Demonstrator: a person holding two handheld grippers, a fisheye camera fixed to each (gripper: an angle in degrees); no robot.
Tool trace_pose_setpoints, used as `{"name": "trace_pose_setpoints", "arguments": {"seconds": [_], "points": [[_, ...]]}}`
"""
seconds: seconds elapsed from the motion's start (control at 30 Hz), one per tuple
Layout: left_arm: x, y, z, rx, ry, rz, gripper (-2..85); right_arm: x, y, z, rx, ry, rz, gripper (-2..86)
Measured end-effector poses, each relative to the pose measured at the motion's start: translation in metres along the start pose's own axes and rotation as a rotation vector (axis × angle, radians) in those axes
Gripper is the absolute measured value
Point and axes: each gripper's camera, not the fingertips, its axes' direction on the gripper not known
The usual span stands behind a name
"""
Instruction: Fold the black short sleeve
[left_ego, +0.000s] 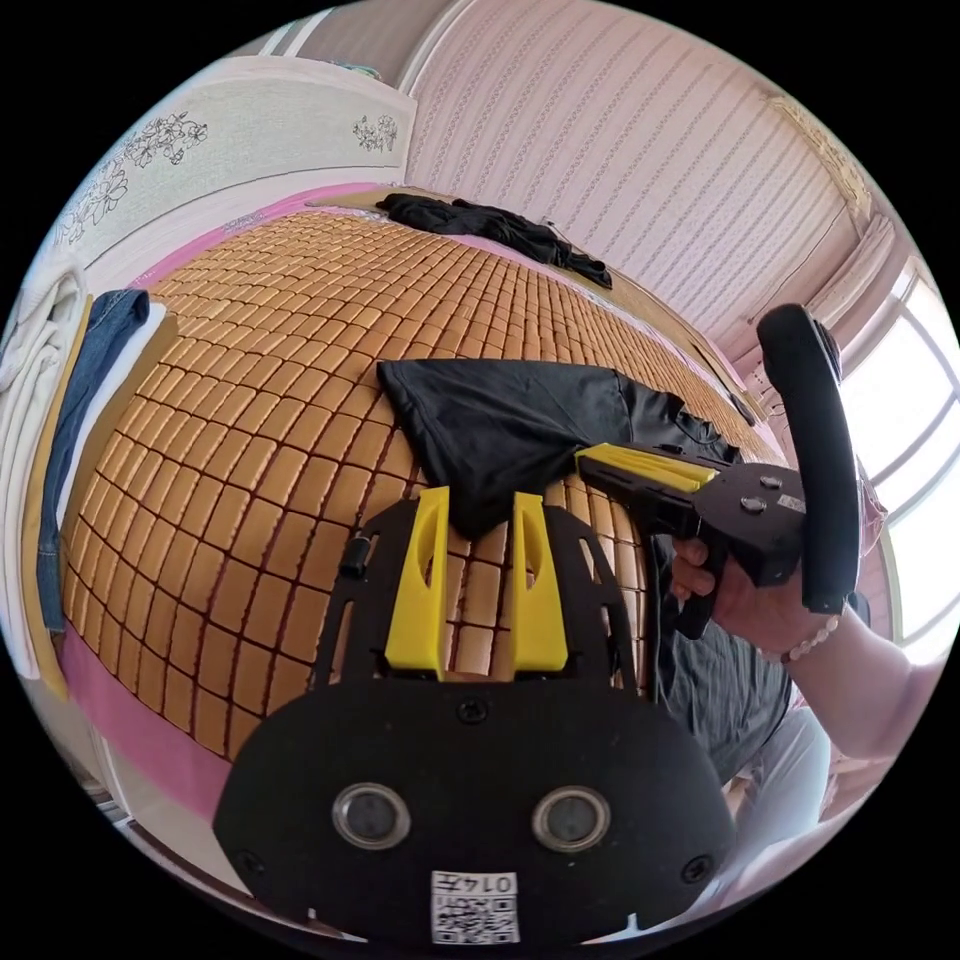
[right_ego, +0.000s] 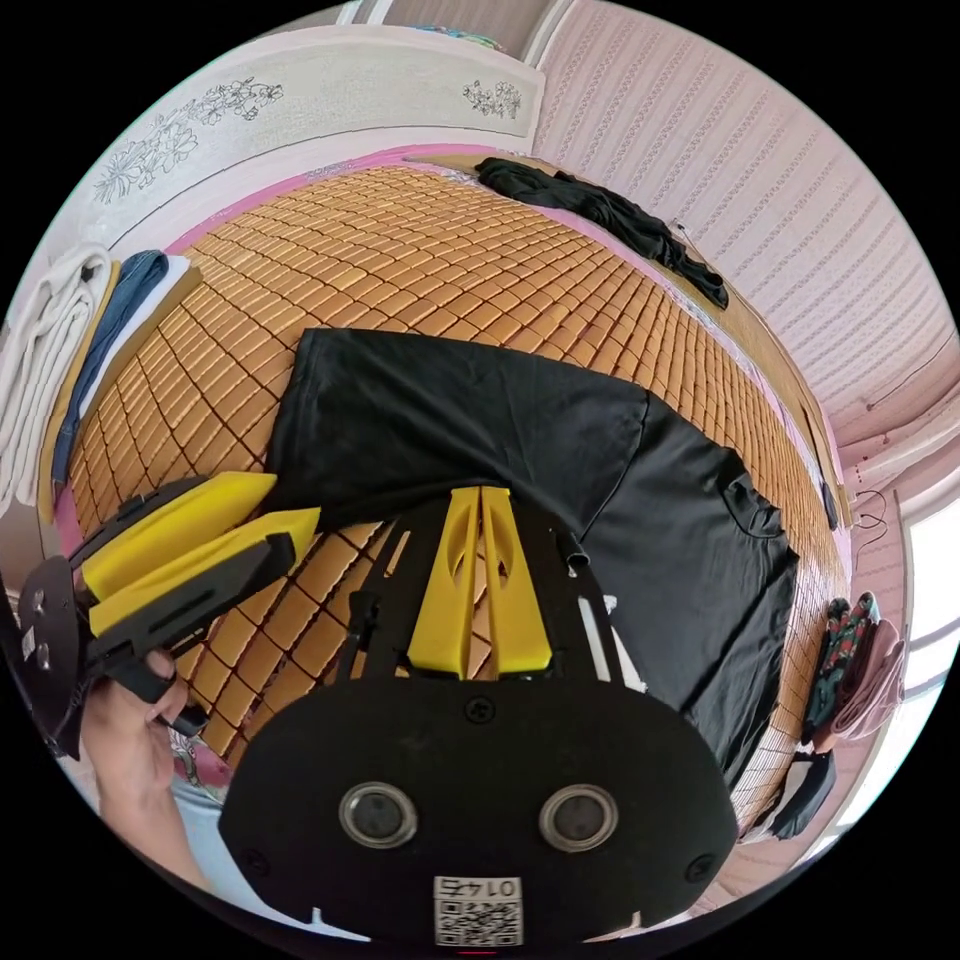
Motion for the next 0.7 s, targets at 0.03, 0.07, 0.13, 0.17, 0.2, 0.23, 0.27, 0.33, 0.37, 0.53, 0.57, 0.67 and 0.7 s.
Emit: {"name": "trace_pose_setpoints", "arguments": {"seconds": [0.03,0.07,0.13,0.17,0.2,0.23,0.27,0.33,0.37,0.53,0.57,0.67,0.7], "points": [[0.002,-0.001,0.001,-0.003,-0.012,0.005,9.3,0.001,0.0,0.0,0.003,0.001,0.004,-1.0],[0.004,-0.001,0.002,-0.004,-0.02,0.009,8.7,0.003,0.001,-0.001,0.012,0.006,0.004,-1.0],[0.004,-0.002,0.003,-0.004,-0.026,-0.001,8.0,0.007,0.003,-0.003,0.026,0.012,-0.006,-1.0],[0.003,-0.002,0.004,-0.004,-0.022,-0.012,7.5,0.01,0.004,-0.004,0.036,0.011,-0.014,-1.0],[0.002,-0.002,0.004,-0.004,-0.018,-0.017,7.2,0.013,0.006,-0.005,0.049,0.007,-0.035,-1.0],[0.0,-0.002,0.005,-0.003,-0.012,-0.027,6.8,0.015,0.007,-0.006,0.056,0.001,-0.043,-1.0],[-0.001,-0.002,0.005,-0.003,-0.007,-0.034,6.5,0.021,0.008,-0.008,0.064,-0.014,-0.054,-1.0],[-0.001,-0.003,0.006,-0.003,-0.006,-0.04,6.4,0.029,0.01,-0.01,0.075,-0.036,-0.093,-1.0],[0.0,-0.003,0.007,-0.004,-0.009,-0.039,6.4,0.034,0.011,-0.012,0.078,-0.045,-0.117,-1.0],[0.008,-0.004,0.01,-0.013,-0.049,-0.007,6.1,0.057,0.01,-0.02,0.048,-0.099,-0.203,-1.0],[0.01,-0.004,0.01,-0.017,-0.064,0.007,5.8,0.066,0.009,-0.023,0.042,-0.149,-0.205,-0.9],[0.015,-0.004,0.012,-0.021,-0.081,0.035,4.2,0.089,0.005,-0.032,0.044,-0.242,-0.204,-0.9],[0.016,-0.004,0.012,-0.023,-0.076,0.041,3.3,0.096,0.004,-0.036,0.045,-0.25,-0.21,-0.9]]}}
